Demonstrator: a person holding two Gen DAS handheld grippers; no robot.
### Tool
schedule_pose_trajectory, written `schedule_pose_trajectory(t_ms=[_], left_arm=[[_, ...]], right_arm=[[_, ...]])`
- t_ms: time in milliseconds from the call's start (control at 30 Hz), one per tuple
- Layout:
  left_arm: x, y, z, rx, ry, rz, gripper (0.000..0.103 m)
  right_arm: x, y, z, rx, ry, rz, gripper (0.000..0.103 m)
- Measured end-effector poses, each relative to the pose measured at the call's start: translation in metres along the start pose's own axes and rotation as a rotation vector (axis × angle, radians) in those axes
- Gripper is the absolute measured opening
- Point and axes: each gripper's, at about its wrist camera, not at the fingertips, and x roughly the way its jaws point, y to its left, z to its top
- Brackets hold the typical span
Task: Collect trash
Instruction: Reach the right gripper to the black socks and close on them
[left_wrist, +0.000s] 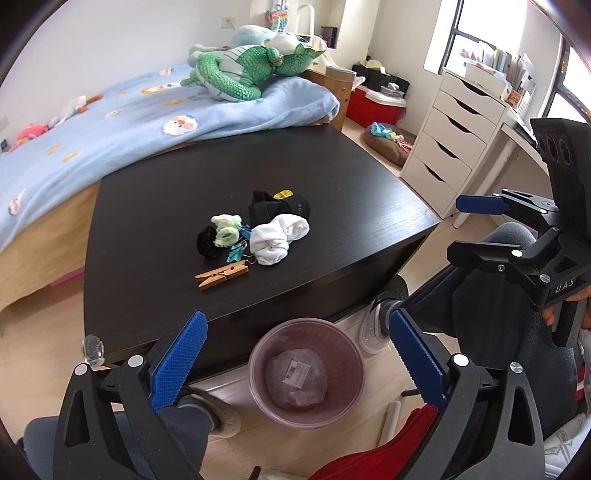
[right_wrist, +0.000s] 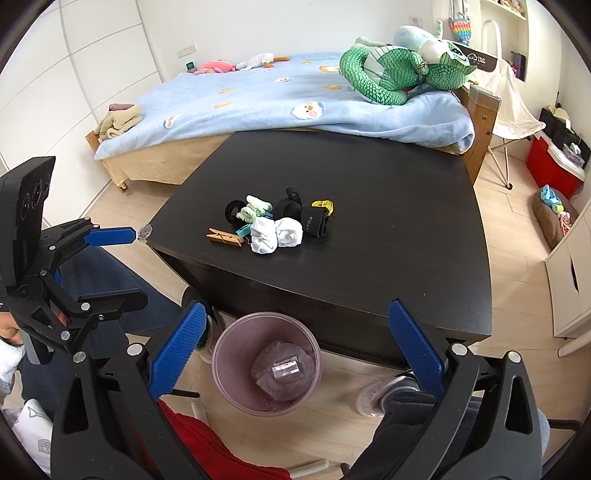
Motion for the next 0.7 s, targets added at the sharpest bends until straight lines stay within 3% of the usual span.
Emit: schedule_pose_trajectory(t_ms=[367,700], left_arm=[[0.000,0.019,0.008,-0.047,-0.037,0.019,0.095],[0.008,0.036,0.024,-0.059,-0.078,0.044,0.095]], right_arm=[[0.006,0.001,0.007,0.018,-0.008,0.005,0.098],[0.031,-0.005,0.038,0.018,0.002,-0.010,0.098]])
